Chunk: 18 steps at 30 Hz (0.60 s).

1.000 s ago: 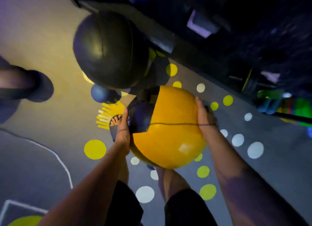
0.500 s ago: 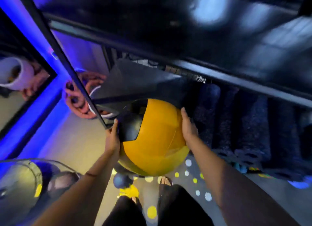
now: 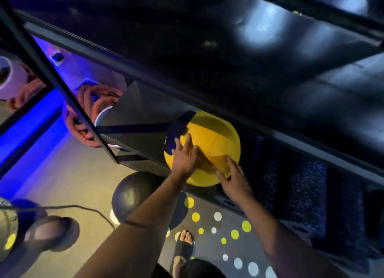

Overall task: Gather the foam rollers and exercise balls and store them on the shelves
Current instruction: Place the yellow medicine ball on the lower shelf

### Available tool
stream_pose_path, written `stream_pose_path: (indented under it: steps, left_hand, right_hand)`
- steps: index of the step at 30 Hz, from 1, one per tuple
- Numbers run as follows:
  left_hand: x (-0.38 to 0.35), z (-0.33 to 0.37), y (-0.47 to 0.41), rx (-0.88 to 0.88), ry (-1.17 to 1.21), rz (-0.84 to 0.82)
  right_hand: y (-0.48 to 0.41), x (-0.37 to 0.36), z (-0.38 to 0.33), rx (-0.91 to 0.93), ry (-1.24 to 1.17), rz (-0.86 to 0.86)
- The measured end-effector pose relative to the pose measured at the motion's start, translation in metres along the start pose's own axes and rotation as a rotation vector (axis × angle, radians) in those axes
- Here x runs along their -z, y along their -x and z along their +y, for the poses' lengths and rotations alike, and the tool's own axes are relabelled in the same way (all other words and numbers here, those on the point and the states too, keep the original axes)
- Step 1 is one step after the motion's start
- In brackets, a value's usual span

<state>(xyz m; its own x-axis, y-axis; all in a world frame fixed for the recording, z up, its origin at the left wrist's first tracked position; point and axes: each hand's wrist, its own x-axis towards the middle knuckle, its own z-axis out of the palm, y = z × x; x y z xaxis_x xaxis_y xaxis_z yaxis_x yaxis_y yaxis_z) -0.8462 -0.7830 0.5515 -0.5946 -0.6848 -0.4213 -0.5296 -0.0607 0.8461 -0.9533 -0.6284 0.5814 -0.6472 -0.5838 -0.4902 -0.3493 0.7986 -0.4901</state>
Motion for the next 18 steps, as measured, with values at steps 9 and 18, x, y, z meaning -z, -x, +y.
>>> stream_pose_path:
  steps: [9,18]
  left_hand:
    - [0.003,0.029,-0.004,0.029,0.215,-0.114]
    - [0.104,-0.050,0.076,0.141,0.141,0.172]
  right_hand:
    - [-0.026,0.013,-0.016,-0.204,0.020,0.069]
    - [0.018,-0.049,-0.074,0.060,0.065,0.284]
